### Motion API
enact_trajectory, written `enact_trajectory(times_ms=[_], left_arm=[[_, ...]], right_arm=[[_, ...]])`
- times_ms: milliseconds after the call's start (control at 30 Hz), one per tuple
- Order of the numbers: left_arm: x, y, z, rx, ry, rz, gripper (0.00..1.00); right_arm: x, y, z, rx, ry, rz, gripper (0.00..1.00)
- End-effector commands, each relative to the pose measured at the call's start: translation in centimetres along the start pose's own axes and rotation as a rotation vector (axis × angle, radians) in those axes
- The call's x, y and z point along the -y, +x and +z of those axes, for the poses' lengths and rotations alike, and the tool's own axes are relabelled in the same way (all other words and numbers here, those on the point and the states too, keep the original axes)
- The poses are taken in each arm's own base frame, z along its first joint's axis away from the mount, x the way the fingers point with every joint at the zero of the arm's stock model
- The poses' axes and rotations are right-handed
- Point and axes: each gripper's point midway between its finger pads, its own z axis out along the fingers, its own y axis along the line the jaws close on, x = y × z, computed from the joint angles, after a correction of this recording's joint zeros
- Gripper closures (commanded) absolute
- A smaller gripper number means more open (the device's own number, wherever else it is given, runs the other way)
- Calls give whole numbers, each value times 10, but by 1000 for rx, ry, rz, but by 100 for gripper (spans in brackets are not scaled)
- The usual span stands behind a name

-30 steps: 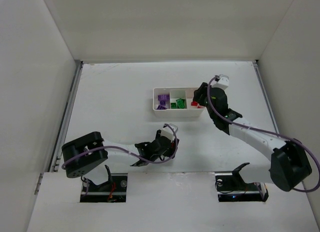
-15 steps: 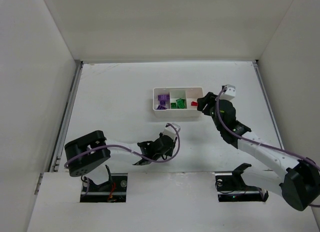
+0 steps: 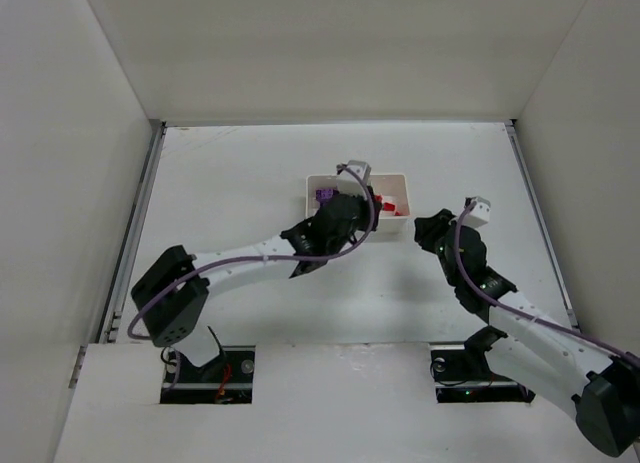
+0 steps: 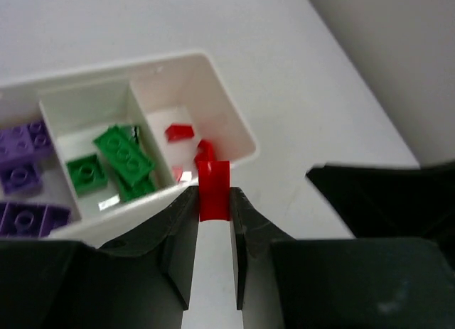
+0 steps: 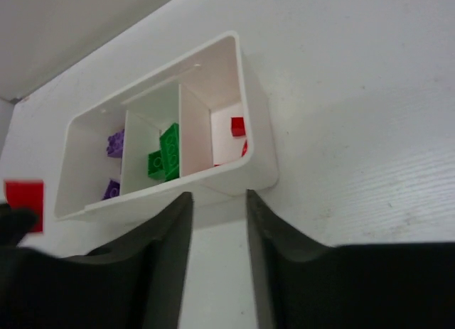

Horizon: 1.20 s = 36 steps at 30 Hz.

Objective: Sort the legos into containers by color

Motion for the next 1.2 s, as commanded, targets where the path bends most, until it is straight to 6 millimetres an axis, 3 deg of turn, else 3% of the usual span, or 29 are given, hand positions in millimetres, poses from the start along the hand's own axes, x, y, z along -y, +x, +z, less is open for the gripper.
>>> enact_trajectory(times_ms=[0, 167, 300, 400, 533, 767, 800, 833, 1033, 1167], left_arm=[[9, -15, 39, 10, 4, 15, 80], [3, -1, 97, -73, -37, 35, 80], [8, 6, 119, -99, -54, 58, 78], [9, 5, 128, -88, -68, 61, 69], [15, 1, 128, -75, -64, 51, 48], [10, -40, 97, 5, -92, 40, 22], [6, -47, 89, 19, -99, 32, 15], [2, -55, 80, 33, -105, 25, 0], [-43, -81, 15, 114, -216, -5, 0], [-90, -73, -38, 155, -333, -55, 0]], right_arm=[[9, -15, 1, 57, 33, 61, 68], [11, -29, -12, 118, 8, 122, 68], [12, -37, -17, 142, -12, 147, 63], [10, -37, -18, 139, -26, 151, 59], [9, -37, -19, 140, -31, 154, 48], [12, -38, -21, 152, -25, 160, 40], [11, -39, -21, 153, -26, 161, 39], [12, -38, -20, 153, -22, 160, 38], [16, -38, -18, 159, -2, 158, 30], [28, -38, -15, 182, 57, 140, 23]])
